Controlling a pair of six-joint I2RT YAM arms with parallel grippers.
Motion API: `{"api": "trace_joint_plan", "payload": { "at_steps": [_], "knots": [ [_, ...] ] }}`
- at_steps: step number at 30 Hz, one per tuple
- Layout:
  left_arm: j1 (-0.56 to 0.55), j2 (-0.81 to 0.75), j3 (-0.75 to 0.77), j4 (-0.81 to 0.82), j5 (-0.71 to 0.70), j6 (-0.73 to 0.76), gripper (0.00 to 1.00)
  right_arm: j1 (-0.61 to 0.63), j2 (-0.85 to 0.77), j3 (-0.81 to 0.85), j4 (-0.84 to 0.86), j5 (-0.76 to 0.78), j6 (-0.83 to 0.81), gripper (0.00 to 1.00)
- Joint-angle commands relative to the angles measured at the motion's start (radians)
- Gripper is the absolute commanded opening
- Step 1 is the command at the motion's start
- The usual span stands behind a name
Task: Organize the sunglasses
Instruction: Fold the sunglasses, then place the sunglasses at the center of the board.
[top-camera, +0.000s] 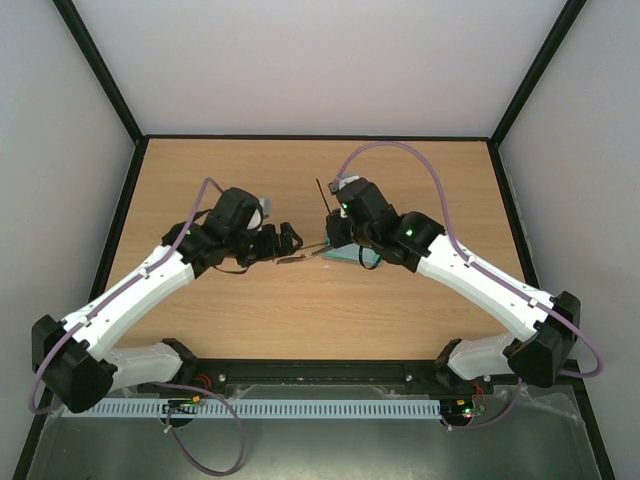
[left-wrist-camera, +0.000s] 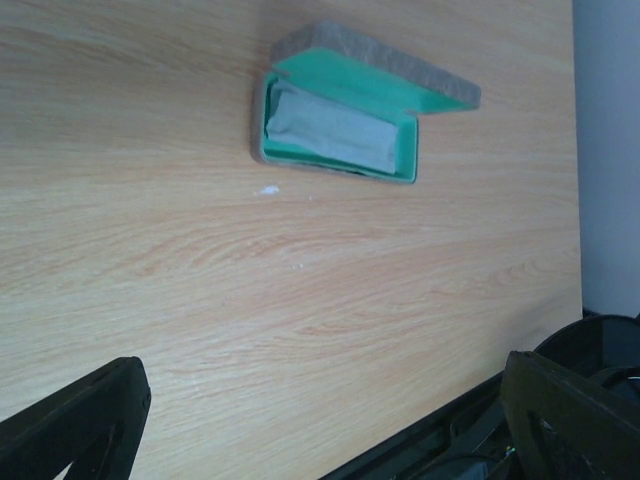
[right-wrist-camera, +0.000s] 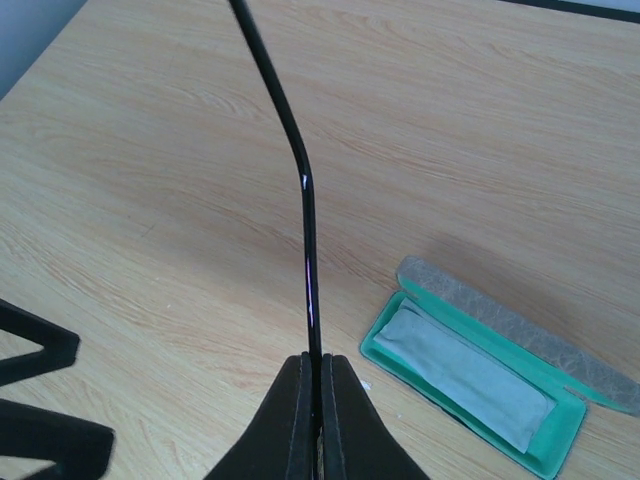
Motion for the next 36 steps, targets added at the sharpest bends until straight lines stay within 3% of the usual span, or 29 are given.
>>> {"api": "trace_joint_plan", "payload": {
  "at_steps": [1, 9, 20, 28, 36],
  "knots": [
    [-0.036, 0.04, 0.026, 0.018, 0.034, 0.009, 0.99, 0.006, 0.011, 0.017, -0.031, -0.019, 0.013, 0.01],
    [-0.022, 0.033, 0.044, -0.016, -0.004, 0.018, 0.99, 0.006, 0.004, -0.019, -0.047, -0.033, 0.031, 0.01],
    [0.177, -0.166, 0.009, -0.087, -0.081, 0.007, 0.99, 0.005, -0.07, -0.224, -0.049, -0.075, 0.208, 0.01],
    [0.18, -0.289, -0.17, -0.039, -0.026, -0.047, 0.99, 0.01, -0.179, -0.449, -0.066, -0.038, 0.575, 0.01],
    [0.163, -0.378, -0.275, -0.043, 0.0, -0.059, 0.99, 0.118, -0.255, -0.694, 0.004, 0.066, 0.903, 0.01]
  ]
}}
